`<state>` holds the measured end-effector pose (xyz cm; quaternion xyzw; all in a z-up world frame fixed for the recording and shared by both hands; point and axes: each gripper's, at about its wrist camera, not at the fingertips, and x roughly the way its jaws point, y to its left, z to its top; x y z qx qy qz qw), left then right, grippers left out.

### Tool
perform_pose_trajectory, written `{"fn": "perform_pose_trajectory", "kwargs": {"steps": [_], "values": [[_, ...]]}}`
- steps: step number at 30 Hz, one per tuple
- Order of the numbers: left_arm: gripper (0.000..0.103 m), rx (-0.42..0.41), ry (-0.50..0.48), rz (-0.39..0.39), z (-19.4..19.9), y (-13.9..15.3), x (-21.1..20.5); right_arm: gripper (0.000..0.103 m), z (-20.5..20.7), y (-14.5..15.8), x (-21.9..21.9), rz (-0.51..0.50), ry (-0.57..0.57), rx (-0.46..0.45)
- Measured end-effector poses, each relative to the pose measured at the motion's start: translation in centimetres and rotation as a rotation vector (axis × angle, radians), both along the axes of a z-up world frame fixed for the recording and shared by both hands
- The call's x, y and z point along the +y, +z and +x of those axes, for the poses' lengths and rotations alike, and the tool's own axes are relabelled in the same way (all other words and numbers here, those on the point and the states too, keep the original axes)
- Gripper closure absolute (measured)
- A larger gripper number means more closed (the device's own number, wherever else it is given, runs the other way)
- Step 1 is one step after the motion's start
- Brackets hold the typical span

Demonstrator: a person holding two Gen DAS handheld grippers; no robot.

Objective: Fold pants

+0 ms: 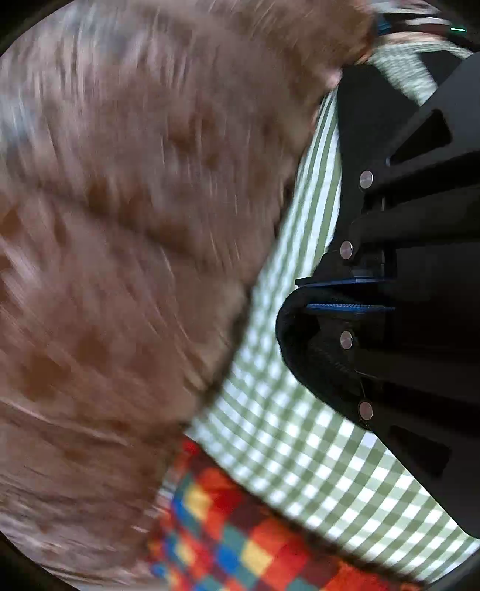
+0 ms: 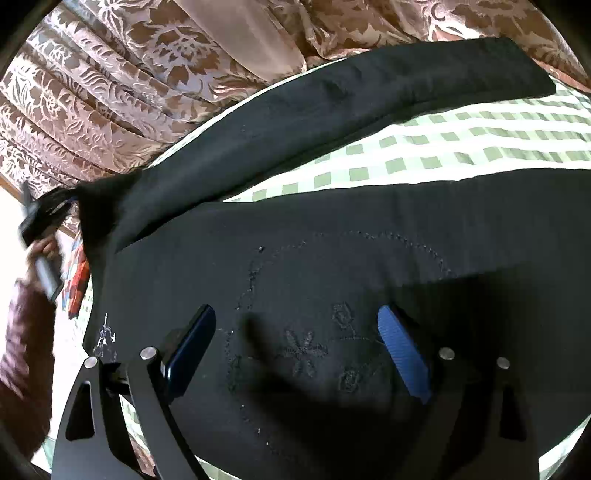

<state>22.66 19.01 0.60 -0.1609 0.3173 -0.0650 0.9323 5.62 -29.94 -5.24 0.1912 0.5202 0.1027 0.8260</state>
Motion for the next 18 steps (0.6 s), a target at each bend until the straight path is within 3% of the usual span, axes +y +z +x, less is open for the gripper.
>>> {"fn": "perform_pose_trajectory", "kwargs": {"steps": [2, 6, 11, 16, 18], "values": [[0.097, -0.082, -0.077, -0.003, -4.4, 1.8, -1.0, 0.018, 0.1, 0.4, -0.1, 0.011, -0.003, -0.009], [0.097, -0.160, -0.165, -0.037, -11.3, 2.8, -1.8, 0.030, 1.3, 1.7, 0.1, 0.061, 0.015, -0.035], [0.097, -0.158, -0.199, -0.074, -17.9, 1.1, -1.4, 0.046, 6.2, 3.1, 0.7, 0.197, 0.038, -0.028], [0.097, -0.135, -0.213, -0.094, -20.6, -0.5, -1.4, 0.047, 13.6, 3.7, 1.0, 0.337, -0.003, 0.011], [0.097, -0.135, -0.213, -0.096, -21.3, -0.8, -1.4, 0.047, 16.2, 3.7, 0.9, 0.338, -0.053, 0.025]]}}
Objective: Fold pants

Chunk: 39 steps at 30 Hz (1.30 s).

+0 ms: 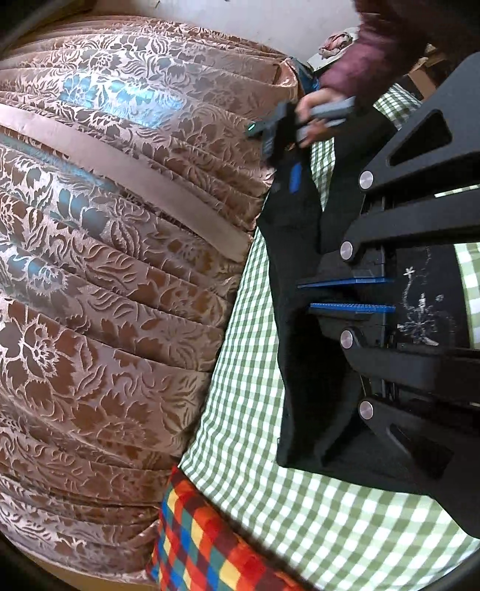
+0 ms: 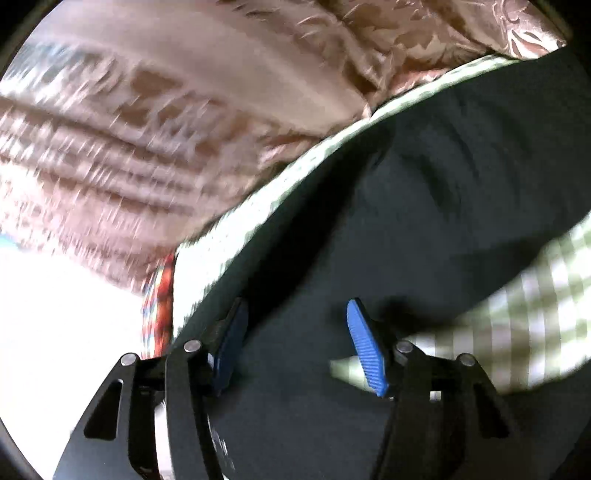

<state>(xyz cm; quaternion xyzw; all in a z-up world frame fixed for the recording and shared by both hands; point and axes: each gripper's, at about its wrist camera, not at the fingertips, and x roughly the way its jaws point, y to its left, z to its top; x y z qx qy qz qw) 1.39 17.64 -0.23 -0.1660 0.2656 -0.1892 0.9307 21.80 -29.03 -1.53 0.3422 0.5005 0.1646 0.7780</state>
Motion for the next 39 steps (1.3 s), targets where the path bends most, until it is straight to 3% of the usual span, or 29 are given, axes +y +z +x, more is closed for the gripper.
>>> {"fn": "perform_pose_trajectory", "kwargs": {"steps": [7, 8, 9, 12, 19, 24, 27, 32, 36, 39], "values": [[0.097, 0.023, -0.018, 0.014, -0.4, -0.9, 0.6, 0.047, 8.1, -1.9, 0.4, 0.018, -0.094, 0.096], [0.097, 0.028, -0.024, 0.021, -0.3, -0.9, 0.6, 0.055, 8.7, -2.3, 0.6, -0.006, -0.103, 0.117], [0.097, 0.034, -0.024, 0.028, -0.1, -1.0, 0.7, 0.077, 9.3, -2.5, 0.7, -0.041, -0.110, 0.132], [0.097, 0.035, 0.020, 0.039, 1.2, -0.7, 1.5, 0.092, 9.3, -1.7, 1.1, -0.111, -0.091, 0.093], [0.097, -0.023, 0.285, 0.092, 8.8, 3.0, 5.8, 0.093, 2.6, 3.8, -0.8, -0.050, -0.036, -0.118], [0.097, -0.037, 0.315, 0.072, 8.9, 3.5, 6.8, 0.092, -6.2, 6.2, -0.9, -0.026, 0.068, -0.243], [0.097, 0.016, 0.317, 0.055, 6.1, 1.2, 7.8, 0.093, -10.6, 5.0, 0.0, -0.018, 0.130, -0.235], [0.095, 0.165, 0.322, -0.009, 1.1, -4.2, 9.4, 0.092, -16.9, -0.4, 1.6, -0.026, 0.170, -0.106], [0.075, 0.321, 0.376, -0.088, -1.9, -8.3, 10.7, 0.092, -18.4, -5.0, 1.7, -0.039, 0.142, 0.005], [0.064, 0.370, 0.418, -0.252, -4.4, -9.8, 12.5, 0.093, -18.2, -6.0, 1.6, -0.039, 0.134, 0.022]]}}
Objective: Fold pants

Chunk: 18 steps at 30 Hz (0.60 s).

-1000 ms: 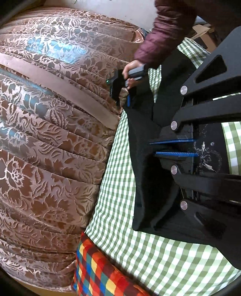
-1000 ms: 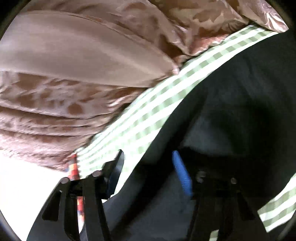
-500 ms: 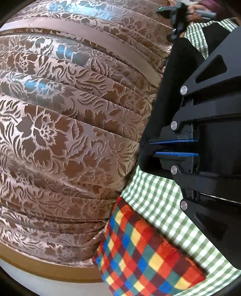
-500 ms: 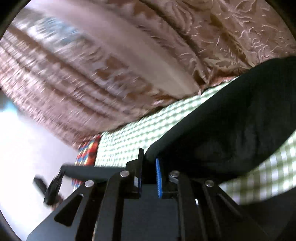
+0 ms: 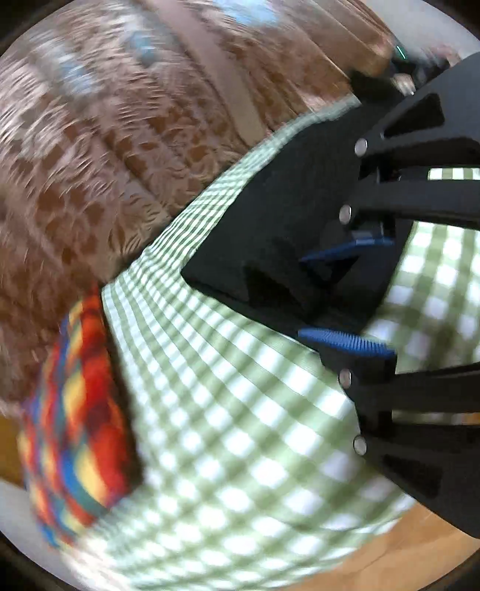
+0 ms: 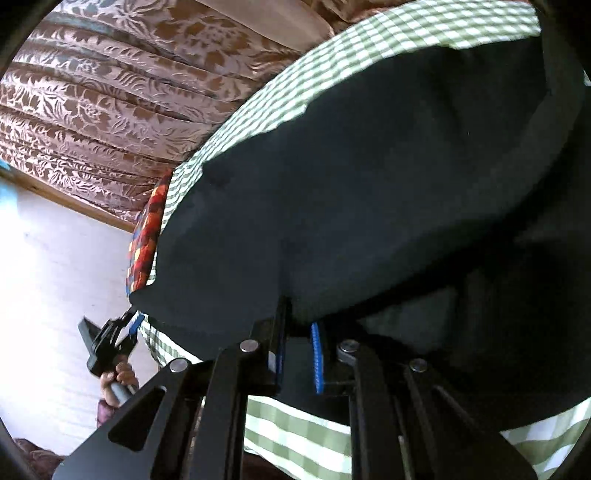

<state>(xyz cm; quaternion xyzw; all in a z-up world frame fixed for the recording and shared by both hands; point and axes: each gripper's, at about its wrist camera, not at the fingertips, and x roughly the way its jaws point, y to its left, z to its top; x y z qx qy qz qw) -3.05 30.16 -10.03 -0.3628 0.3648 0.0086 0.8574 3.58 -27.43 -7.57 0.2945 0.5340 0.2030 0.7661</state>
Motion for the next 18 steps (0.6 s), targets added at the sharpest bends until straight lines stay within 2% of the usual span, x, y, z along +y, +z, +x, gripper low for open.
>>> {"fn": "perform_pose_trajectory", "kwargs": {"steps": [1, 5, 7, 10, 13, 14, 15, 16, 17, 18], "values": [[0.064, -0.008, 0.017, -0.069, -1.0, -0.3, 0.6, 0.093, 0.2, -0.1, 0.1, -0.001, 0.000, -0.001], [0.061, -0.062, 0.034, -0.214, -2.9, 0.0, 0.9, 0.093, 0.8, 0.0, 0.4, -0.004, 0.003, -0.009], [0.042, -0.093, 0.029, -0.274, -3.1, 0.2, 0.6, 0.093, 0.7, -0.2, 0.5, 0.004, 0.000, -0.009], [0.036, -0.086, 0.011, -0.331, -1.5, 0.3, -0.6, 0.093, 0.4, -0.4, 0.1, 0.020, -0.009, -0.007], [0.037, -0.012, 0.027, -0.306, 1.1, 0.0, -1.9, 0.093, -0.1, 0.0, -0.3, 0.013, -0.008, -0.022], [0.045, 0.004, 0.028, -0.278, 2.0, 0.0, -2.3, 0.093, 0.0, 0.1, -0.3, 0.010, -0.009, -0.026], [0.079, 0.033, 0.048, -0.190, 2.8, 0.4, -2.8, 0.093, 0.1, 0.5, -0.3, 0.006, -0.009, -0.035], [0.092, 0.045, 0.051, -0.150, 3.0, 0.6, -3.0, 0.093, 0.0, 0.8, -0.3, 0.004, -0.009, -0.044], [0.094, 0.035, 0.046, -0.139, 3.2, 1.0, -3.1, 0.094, -0.2, 1.3, -0.3, 0.004, -0.008, -0.058], [0.096, -0.009, 0.032, -0.138, 2.9, 1.8, -3.1, 0.095, -0.4, 1.9, -0.4, 0.006, -0.005, -0.071]]}}
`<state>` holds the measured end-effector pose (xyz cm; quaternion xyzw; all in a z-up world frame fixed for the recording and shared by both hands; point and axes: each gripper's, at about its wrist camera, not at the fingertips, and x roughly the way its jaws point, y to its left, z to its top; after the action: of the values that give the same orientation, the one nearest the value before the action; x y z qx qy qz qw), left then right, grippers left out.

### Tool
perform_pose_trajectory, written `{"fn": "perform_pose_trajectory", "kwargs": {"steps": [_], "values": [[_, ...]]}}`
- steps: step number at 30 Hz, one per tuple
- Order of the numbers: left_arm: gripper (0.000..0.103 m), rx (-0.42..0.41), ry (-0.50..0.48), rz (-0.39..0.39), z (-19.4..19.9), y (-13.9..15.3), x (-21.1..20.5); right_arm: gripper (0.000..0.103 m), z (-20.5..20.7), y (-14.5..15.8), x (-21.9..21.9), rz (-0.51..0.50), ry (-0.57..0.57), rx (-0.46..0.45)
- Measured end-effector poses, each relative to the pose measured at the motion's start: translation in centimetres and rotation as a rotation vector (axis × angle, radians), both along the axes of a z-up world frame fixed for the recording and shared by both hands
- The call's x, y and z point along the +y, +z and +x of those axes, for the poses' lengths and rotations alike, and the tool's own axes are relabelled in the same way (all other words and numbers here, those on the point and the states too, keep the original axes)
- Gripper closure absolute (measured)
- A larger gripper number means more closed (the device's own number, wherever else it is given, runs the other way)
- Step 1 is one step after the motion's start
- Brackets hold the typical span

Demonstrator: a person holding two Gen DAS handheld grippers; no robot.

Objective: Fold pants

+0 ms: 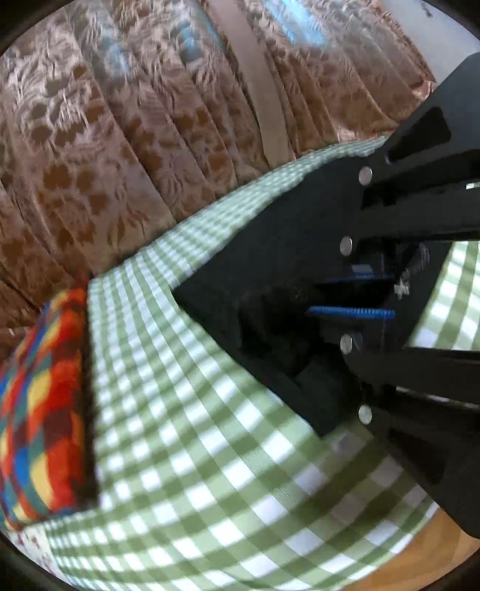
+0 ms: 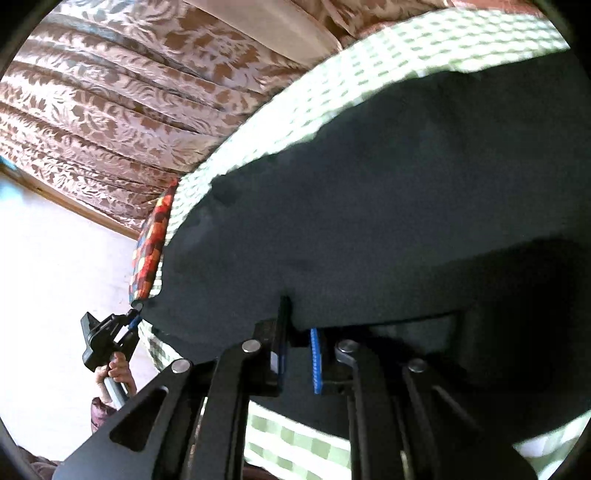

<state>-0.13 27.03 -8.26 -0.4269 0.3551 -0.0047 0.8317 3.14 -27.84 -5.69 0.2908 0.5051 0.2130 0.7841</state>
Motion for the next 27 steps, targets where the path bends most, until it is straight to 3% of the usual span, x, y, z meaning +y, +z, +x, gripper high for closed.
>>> {"fn": "perform_pose_trajectory", "kwargs": {"steps": [3, 7, 12, 15, 18, 22, 25, 27], "values": [[0.096, -0.034, -0.035, 0.061, -1.4, 1.0, -0.2, 0.095, -1.6, 2.2, -0.2, 0.000, 0.031, -0.057], [0.096, 0.035, -0.060, 0.088, -2.5, -1.2, 0.1, 0.095, -3.7, 1.6, 0.4, -0.042, 0.074, -0.038], [0.096, 0.079, -0.054, 0.024, -3.2, -3.8, 0.9, 0.096, -4.0, -1.9, 0.0, -0.036, 0.038, 0.041], [0.096, 0.057, -0.043, -0.012, -3.9, -3.8, 1.6, 0.096, -4.1, -0.9, 0.2, -0.056, 0.050, 0.018], [0.096, 0.063, -0.054, 0.036, -3.8, -3.4, 1.0, 0.096, -4.4, 0.5, 0.3, -0.056, 0.059, -0.016], [0.096, 0.075, -0.042, 0.021, -3.4, -3.7, 1.2, 0.097, -5.3, 1.6, 0.7, -0.067, 0.096, -0.046], [0.093, 0.110, -0.028, 0.011, -2.6, -4.1, 1.3, 0.097, -5.4, -0.7, 1.3, -0.101, 0.119, 0.014], [0.090, 0.122, -0.024, 0.001, -2.6, -3.9, 1.5, 0.097, -5.4, -2.0, 0.9, -0.070, 0.108, 0.037]]}}
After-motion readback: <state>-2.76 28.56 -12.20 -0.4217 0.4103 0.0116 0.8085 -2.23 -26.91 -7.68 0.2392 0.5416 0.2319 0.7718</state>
